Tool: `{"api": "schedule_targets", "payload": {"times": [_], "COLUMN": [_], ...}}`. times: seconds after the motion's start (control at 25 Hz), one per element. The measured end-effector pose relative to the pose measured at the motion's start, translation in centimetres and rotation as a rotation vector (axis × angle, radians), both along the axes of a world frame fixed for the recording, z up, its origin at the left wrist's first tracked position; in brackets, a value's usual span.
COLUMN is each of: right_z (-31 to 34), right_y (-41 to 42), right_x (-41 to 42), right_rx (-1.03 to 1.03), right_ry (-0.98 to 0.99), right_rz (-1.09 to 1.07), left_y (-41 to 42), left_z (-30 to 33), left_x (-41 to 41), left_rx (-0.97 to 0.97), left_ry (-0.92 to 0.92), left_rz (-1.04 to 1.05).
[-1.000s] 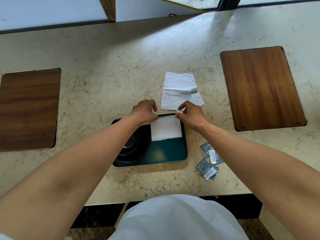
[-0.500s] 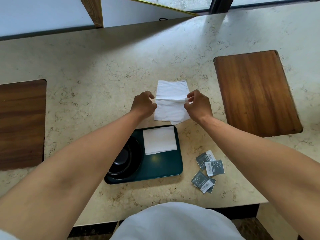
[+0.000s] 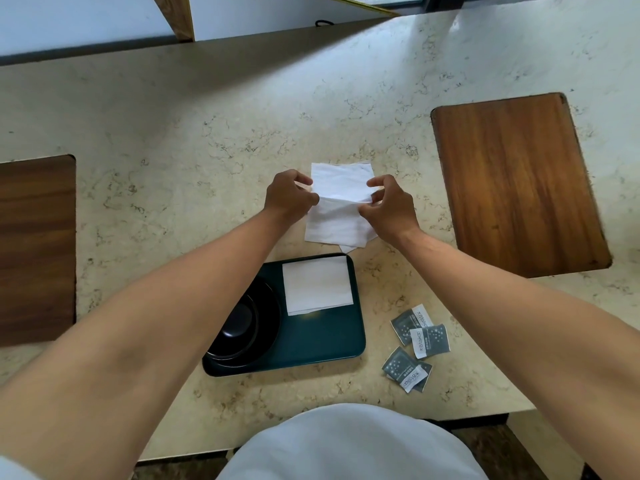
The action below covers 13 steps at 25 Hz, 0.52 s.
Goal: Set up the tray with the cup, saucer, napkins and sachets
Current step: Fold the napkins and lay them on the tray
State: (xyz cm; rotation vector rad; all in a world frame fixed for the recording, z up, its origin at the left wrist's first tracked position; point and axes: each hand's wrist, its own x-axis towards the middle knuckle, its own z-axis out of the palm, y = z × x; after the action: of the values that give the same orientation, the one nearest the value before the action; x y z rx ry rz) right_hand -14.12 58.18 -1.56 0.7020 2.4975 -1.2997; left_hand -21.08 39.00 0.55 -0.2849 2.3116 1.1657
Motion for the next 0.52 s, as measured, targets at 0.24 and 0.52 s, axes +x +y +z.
{"api": "schedule_targets", "payload": {"times": [0.24, 0.52], "right_z": [0.5, 1.9], "right_y": [-0.1, -0.6], "right_x": [0.7, 1.5], "right_rx": [-0.07, -0.115], "right_ry": [-0.038, 0.018], "right_rz": [-0.09, -0.122], "left_y": [-0.4, -0.3], "left_z": [0.9, 2.2], "left_x": [0.3, 1.4], "left_rx": [0.191, 0.33], "left_ry": [-0.117, -0.301], "left_rz": [0.127, 0.271]}}
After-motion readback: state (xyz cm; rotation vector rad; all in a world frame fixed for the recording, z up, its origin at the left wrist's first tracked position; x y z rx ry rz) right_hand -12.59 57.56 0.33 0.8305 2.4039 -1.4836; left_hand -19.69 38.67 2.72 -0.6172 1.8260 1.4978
